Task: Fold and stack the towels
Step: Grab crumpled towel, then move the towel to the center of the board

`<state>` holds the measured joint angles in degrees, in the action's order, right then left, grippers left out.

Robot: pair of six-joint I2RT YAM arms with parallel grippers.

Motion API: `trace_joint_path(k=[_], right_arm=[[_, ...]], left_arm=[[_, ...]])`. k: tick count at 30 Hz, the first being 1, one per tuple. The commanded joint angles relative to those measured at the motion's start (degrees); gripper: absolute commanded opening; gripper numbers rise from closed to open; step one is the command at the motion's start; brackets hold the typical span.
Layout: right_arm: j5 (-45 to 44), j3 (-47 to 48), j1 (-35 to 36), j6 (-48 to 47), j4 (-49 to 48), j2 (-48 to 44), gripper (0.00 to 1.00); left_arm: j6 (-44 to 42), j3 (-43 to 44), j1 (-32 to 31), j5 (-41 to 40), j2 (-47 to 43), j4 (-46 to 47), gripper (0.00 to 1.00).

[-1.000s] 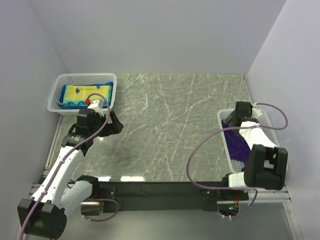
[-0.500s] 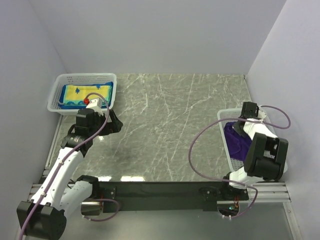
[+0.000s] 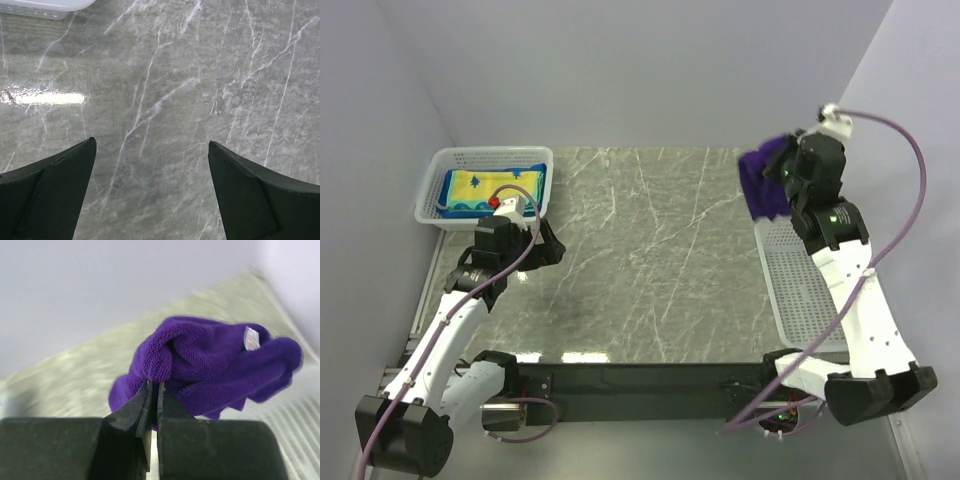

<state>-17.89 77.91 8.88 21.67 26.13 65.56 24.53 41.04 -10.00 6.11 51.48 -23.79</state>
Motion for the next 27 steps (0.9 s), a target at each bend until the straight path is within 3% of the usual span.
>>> trace_joint_path(k=[1,4,7,14,17,18,21,27], right_arm=[[4.78,9.79,7.8,-6.81,-1.34,3.07,0.0],[7.86,15.16,14.56,-9.27,-1.96,6.24,0.0],[7.96,13.77,20.63,-10.24,-3.27,7.65,0.0],[14.8,-12.75,29.24,-2.53,-10.13,1.69,0.07],[19.36,-24.1,34.33,-0.76,-9.44,0.01,0.28],[20.17,-27.34,35.92,-0.58,-6.73,-0.17,0.4],[14.33,-30.87,42.6,-0.32,-0.06,-1.31,0.58],[4.36,-33.7,40.79,0.3,0.51,-5.97,0.65]], left_arm=[[-0.36,1.24,-0.2,-1.01,0.02,1.64,0.99],[-0.36,1.24,-0.11,-1.54,0.19,1.56,0.99],[-0.28,1.24,-0.11,-1.71,0.11,1.64,0.99],[-0.1,0.8,-0.11,-1.01,0.55,1.82,0.99],[0.16,0.71,-0.19,0.04,0.98,2.08,0.99],[0.25,0.71,-0.2,0.3,1.6,2.08,0.99],[1.65,0.89,-0.2,1.62,3.52,2.0,1.0],[9.65,0.71,-3.26,1.98,9.32,2.16,0.97]])
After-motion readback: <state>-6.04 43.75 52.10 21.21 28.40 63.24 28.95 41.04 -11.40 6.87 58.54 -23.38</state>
